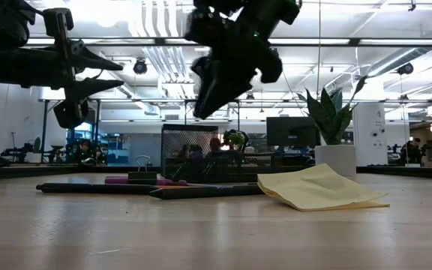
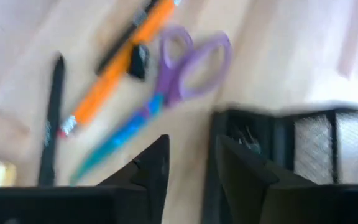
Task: Pick and place office supplies into organizer
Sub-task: Put the black binder clip into the black desk organizer
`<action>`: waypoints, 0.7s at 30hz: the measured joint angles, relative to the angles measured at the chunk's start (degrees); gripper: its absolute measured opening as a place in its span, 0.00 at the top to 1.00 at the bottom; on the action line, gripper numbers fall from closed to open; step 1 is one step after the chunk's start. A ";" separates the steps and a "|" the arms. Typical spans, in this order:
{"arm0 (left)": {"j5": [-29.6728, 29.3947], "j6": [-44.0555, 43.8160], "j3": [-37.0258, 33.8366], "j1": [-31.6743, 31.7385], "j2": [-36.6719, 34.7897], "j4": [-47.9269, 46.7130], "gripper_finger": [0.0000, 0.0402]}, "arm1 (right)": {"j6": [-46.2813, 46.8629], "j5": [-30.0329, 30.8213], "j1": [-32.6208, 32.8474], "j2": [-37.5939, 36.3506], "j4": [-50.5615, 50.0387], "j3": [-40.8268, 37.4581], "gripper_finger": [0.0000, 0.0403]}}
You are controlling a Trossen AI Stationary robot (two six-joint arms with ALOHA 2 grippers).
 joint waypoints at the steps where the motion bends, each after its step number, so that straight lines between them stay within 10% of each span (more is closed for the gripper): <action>1: 0.00 0.01 0.00 0.00 0.01 -0.02 0.75 | -0.02 -0.36 0.55 0.73 1.09 0.00 0.66; 21: 3.63 -0.15 0.00 -0.04 -0.04 0.02 0.75 | 22.51 -0.86 5.41 10.50 17.59 1.14 0.54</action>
